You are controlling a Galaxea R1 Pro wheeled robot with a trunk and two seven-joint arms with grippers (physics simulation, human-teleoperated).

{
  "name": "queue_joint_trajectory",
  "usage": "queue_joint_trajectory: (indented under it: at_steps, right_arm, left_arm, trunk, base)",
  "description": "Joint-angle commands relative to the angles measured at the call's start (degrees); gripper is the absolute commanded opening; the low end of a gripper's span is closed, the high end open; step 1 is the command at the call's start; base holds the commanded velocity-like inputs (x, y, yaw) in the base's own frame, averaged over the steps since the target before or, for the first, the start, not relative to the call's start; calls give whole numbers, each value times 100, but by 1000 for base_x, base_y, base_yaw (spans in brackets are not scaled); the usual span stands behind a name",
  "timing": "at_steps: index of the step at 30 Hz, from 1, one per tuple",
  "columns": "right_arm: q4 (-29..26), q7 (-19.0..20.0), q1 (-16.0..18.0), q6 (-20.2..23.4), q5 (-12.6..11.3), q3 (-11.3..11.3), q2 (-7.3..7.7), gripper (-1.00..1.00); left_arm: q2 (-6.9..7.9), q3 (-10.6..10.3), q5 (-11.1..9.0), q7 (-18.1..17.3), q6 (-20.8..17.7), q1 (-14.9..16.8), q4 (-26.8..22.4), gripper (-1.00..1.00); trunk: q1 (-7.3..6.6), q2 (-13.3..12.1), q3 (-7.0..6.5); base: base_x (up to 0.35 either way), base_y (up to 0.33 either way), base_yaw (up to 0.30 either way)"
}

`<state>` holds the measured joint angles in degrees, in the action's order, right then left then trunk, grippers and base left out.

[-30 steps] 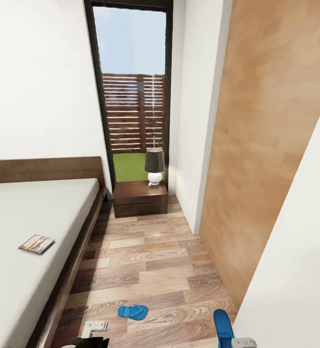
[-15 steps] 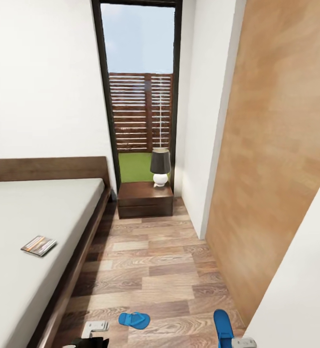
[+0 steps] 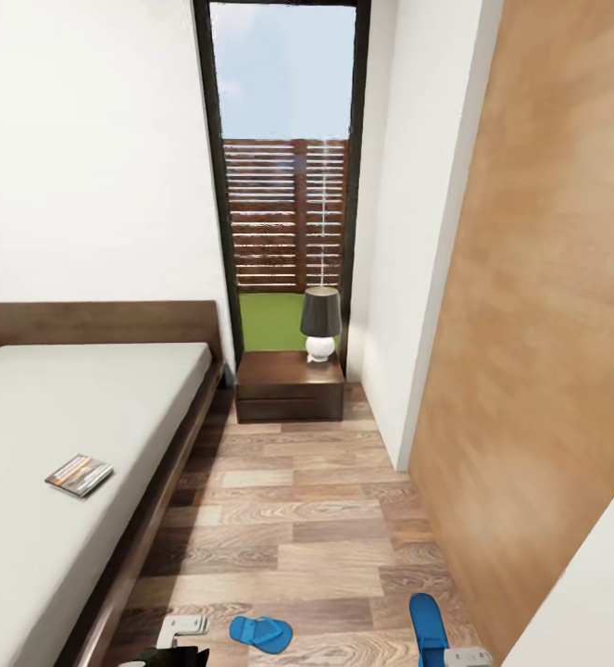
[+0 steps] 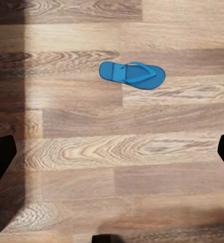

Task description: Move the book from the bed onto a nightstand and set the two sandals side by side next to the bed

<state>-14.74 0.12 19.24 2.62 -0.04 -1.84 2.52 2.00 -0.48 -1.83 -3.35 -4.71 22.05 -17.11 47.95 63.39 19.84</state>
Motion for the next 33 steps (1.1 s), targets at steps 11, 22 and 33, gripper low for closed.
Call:
queue_joint_trajectory:
  at_steps: [11,22,33]
  right_arm:
    - [-12,5,1,28,3,-18,0,-100]
    - [-12,5,1,28,4,-19,3,-100]
    - [-12,6,1,28,3,-19,10,-100]
  left_arm:
    - [2,-4,-26,-17,-34,1,-14,100]
    - [2,-4,-20,-17,-37,1,-13,100]
    - [2,-4,-21,-17,-34,1,-12,100]
  trunk:
    - [2,4,8]
    - [2,4,8]
    - [2,4,8]
  base:
    - [75,-35,78]
    - [8,-4,206]
    - [24,-21,57]
